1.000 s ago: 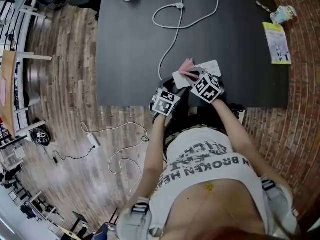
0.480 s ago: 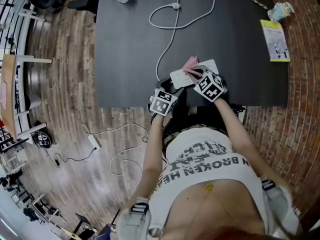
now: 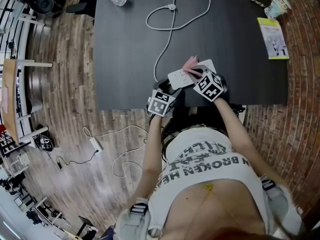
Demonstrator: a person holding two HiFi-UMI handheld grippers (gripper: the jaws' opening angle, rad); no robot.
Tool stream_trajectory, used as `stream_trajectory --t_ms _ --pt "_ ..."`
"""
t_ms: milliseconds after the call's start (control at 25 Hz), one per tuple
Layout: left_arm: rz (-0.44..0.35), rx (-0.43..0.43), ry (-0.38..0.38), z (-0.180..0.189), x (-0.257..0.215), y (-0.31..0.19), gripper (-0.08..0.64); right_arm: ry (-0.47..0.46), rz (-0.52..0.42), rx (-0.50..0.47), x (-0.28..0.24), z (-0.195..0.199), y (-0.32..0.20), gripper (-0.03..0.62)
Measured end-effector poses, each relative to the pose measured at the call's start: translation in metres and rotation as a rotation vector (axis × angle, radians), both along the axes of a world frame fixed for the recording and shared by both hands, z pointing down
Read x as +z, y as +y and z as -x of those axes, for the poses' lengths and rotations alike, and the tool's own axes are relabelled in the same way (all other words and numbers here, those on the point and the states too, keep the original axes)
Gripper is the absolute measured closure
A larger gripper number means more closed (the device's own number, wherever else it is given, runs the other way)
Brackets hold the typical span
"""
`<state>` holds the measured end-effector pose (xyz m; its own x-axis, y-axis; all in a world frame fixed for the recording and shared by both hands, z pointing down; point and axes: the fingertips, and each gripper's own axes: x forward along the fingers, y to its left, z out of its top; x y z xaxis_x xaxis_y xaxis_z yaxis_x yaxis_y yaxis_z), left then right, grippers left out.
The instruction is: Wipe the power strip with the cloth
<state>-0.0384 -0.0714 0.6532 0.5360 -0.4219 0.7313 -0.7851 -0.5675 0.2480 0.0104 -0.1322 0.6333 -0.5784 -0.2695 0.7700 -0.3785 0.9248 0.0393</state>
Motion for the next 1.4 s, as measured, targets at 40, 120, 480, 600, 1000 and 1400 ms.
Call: stream_trajectory --t_ms 40,120,480,600,1000,1400 --pt "-0.001 0.001 0.000 0.000 0.000 0.000 0.281 0.001 -0.002 0.004 0.000 -0.002 -0.001 0.577" --pt "-0.002 0.000 -0.001 0.000 0.000 0.000 0.281 0.003 0.000 0.014 0.000 -0.006 -0.002 0.575" --pt "-0.003 0.004 -0.002 0.000 0.001 0.000 0.281 0.017 -0.008 0.058 0.000 -0.024 -0.009 0.577" --pt "-0.009 0.006 0.002 -0.001 0.003 0.000 0.281 0.021 -0.006 0.071 0.002 -0.030 -0.011 0.577" --pt "-0.007 0.003 0.001 -0.002 0.001 0.000 0.281 0.038 -0.009 0.074 0.001 -0.039 -0.014 0.575" --pt "-0.005 0.006 -0.001 0.000 0.000 0.000 0.281 0.049 -0.008 0.134 0.001 -0.061 -0.023 0.575"
